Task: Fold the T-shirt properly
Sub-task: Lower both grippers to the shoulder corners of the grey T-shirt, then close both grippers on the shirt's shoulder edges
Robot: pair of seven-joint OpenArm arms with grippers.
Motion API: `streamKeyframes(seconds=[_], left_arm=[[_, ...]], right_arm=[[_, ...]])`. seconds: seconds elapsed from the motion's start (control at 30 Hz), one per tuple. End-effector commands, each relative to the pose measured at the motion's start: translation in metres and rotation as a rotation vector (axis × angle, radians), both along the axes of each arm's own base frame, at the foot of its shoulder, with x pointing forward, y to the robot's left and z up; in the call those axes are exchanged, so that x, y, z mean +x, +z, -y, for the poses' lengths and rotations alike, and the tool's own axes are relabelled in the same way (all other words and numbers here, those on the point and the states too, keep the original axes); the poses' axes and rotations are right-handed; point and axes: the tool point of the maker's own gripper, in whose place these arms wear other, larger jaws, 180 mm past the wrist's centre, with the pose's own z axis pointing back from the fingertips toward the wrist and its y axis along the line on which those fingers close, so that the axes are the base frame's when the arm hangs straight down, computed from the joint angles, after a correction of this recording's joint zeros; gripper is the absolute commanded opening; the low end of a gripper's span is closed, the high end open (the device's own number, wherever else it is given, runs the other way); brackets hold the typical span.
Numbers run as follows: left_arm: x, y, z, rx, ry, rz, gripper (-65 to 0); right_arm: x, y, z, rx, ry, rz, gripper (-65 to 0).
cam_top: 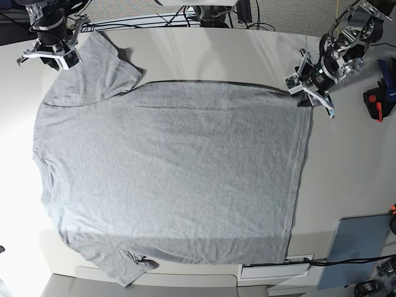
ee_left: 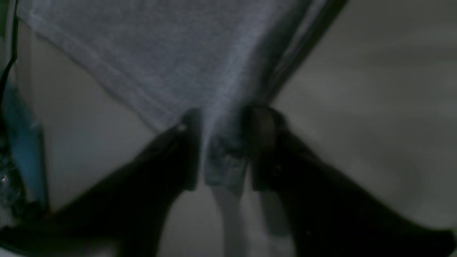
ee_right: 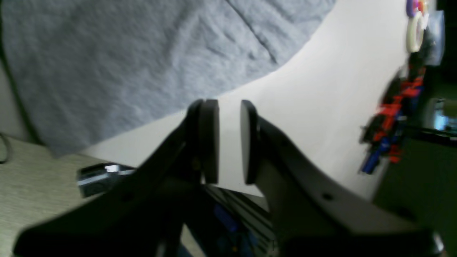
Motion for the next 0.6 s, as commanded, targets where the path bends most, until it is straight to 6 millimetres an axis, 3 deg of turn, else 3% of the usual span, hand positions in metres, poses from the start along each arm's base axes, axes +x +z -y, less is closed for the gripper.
streamKeyframes(seconds=[0.0, 0.1, 0.3, 0.47, 0.57], left_arm=[[-0.01, -0.01, -0.01, 0.049, -0.019, -0.057, -52.2], [-0.015, -0.02, -0.013, 0.049, -0.018, -0.095, -65.0], [-0.016, -0.021, -0.014, 0.051, -0.019, -0.1, -65.0], [-0.017, -0.021, -0.014, 0.05, -0.019, -0.101, -65.0], [-0.016, -0.021, -0.014, 0.05, -0.016, -0.095, -65.0]], right_arm=[[0.004, 0.009, 0.001, -0.022, 0.014, 0.026, -53.8], [0.004, 0.008, 0.001, -0.022, 0.014, 0.026, -53.8], [0.003, 0.008, 0.004, -0.039, 0.025, 0.002, -52.8], [0.001, 0.005, 0.012, -0.122, 0.137, -0.13, -37.0], [0.01, 0.007, 0.008, -0.13, 0.225, -0.129, -35.8]])
